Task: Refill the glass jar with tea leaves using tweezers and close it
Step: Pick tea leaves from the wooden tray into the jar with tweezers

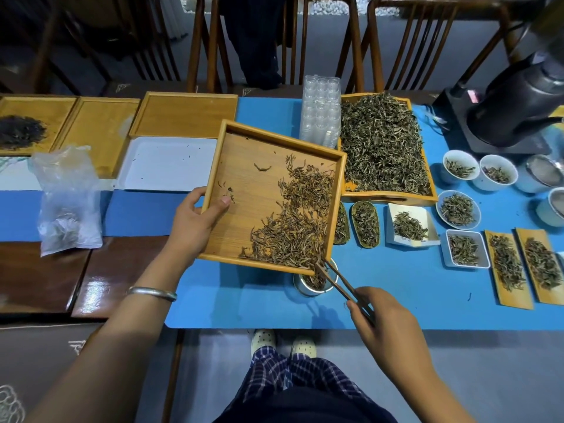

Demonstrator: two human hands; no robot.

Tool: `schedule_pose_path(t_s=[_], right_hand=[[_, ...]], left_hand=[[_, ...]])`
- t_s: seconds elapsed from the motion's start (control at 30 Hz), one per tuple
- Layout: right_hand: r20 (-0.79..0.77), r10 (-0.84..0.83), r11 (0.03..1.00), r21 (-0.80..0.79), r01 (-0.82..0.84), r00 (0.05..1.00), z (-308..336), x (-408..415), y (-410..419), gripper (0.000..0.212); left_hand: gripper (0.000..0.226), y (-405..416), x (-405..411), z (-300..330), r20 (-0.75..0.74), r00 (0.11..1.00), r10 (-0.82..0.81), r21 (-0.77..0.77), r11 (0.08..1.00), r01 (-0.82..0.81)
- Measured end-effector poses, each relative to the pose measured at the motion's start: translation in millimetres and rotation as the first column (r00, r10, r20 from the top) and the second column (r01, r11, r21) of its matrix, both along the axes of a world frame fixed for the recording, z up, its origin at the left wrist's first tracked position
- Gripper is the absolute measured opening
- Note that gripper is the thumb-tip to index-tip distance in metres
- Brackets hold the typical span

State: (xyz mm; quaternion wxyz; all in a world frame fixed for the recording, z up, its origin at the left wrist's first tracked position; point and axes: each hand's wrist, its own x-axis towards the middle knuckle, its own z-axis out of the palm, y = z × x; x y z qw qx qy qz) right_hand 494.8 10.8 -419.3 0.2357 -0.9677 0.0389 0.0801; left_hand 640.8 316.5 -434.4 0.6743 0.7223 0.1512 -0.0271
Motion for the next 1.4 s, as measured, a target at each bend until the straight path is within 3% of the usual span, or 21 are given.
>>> schedule_pose_path(t_s=[0.27,0.97,1.17,1.4], right_hand=[[0.075,0.035,0.999,0.020,-0.037,0.997,0,34,18,0.024],[-0.007,0.003,1.000,0.019,-0.003,1.000,-12,0,1,0.027],[0.108,-0.035,0.997,0.065,0.028,0.994,4,23,-1,0.023],[0.292,-0.087,0.992,0.115,0.055,0.952,22,115,15,0.022]], left_hand=[[0.013,0,-1,1,0.004,1.000,-0.005,0.006,1.000,0.005],[0.015,-3,-5,10,0.032,0.999,-0.005,0.020,1.000,0.005],[0.013,-5,-8,15,0.050,0.999,-0.016,0.023,1.000,0.015],[0.016,-6,-10,16,0.049,0.999,-0.002,0.029,1.000,0.000]])
